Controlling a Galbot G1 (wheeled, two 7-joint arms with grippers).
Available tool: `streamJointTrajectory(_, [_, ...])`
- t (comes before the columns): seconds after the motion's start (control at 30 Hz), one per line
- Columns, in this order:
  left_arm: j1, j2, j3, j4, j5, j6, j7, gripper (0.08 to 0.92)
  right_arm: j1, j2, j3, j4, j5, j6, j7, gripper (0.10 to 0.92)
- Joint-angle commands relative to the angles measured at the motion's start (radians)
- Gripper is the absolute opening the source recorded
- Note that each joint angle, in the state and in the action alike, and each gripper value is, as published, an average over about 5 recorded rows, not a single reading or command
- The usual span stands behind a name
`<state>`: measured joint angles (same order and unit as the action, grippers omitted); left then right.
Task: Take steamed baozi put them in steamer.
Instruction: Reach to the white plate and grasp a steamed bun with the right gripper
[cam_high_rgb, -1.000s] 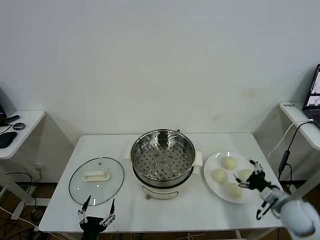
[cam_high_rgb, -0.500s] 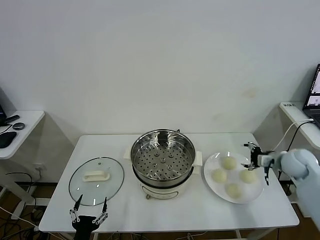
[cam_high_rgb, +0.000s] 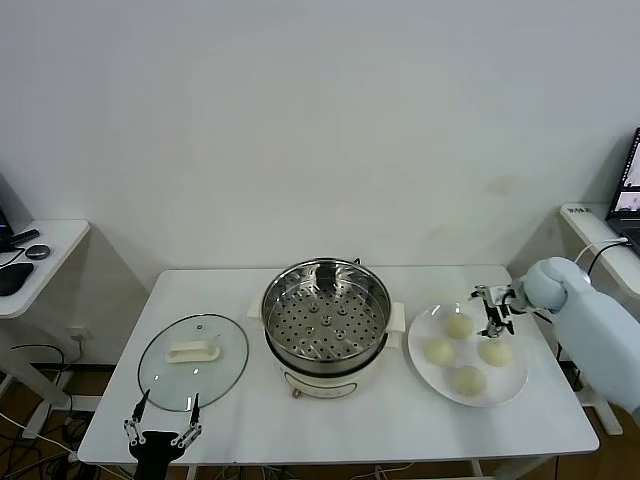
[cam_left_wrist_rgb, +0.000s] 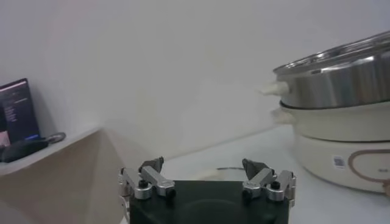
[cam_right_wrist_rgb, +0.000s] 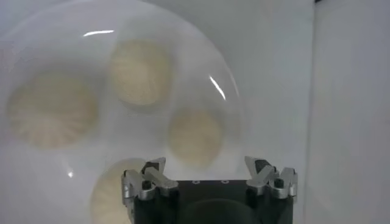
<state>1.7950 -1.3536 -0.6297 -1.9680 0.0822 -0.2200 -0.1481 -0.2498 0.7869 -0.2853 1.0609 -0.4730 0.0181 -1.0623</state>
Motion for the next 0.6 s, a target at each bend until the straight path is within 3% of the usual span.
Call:
streamJointTrajectory(0.03, [0.000, 0.003, -0.020, 0.000, 0.001, -0.001, 0.001, 0.823, 0.106, 0.052, -0.127, -0.101, 0.012, -0.022, -0.039, 0.823])
streamJointTrajectory(0.6, [0.000, 0.007, -0.044, -0.004, 0.003, -0.004, 0.000, 0.823, 0.093, 0.117, -0.139, -0.161, -0.003, -0.066, -0.006, 0.821])
